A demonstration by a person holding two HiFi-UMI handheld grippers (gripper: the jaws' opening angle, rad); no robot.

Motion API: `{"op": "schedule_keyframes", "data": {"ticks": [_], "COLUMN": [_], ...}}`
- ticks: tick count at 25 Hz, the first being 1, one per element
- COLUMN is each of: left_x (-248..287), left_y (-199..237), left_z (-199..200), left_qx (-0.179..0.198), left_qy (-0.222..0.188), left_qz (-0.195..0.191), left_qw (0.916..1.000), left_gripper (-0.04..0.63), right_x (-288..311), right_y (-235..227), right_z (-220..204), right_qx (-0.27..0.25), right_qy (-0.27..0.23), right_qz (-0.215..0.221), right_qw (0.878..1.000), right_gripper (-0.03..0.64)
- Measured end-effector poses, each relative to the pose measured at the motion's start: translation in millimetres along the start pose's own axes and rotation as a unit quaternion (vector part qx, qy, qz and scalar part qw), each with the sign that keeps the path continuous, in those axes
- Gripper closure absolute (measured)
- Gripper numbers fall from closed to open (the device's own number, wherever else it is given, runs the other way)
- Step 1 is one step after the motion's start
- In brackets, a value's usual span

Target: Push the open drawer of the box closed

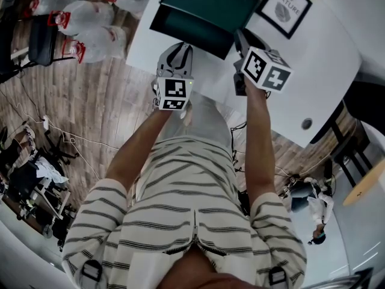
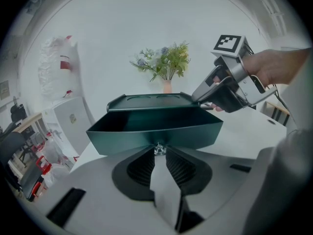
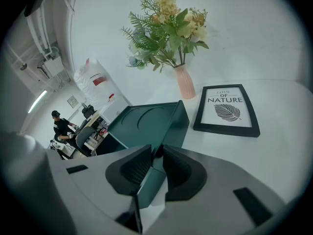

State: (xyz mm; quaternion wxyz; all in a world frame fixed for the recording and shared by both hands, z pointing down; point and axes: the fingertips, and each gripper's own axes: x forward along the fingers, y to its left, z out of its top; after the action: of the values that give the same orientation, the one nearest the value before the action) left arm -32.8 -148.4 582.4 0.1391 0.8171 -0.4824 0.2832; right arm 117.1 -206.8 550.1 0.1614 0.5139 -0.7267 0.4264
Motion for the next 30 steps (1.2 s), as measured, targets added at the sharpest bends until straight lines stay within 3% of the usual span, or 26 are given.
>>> {"op": "schedule_keyframes", "data": {"ticks": [30], "left_x": [28.6], "left_y": [5.1], "left_z": [20.4], "left_qx": [-0.001], "left_qy": [-0.011], "left_qz": [0.002], "left_qw": [0.9999], "left_gripper": [0.525], "right_x": [-1.5], "right_y": [0.5], "right_z": [2.2], "right_qx": [-0.001], "right_qy": [0.000], "right_qz": [0.006], "right_qw": [1.000], "right_gripper": [0.528]}}
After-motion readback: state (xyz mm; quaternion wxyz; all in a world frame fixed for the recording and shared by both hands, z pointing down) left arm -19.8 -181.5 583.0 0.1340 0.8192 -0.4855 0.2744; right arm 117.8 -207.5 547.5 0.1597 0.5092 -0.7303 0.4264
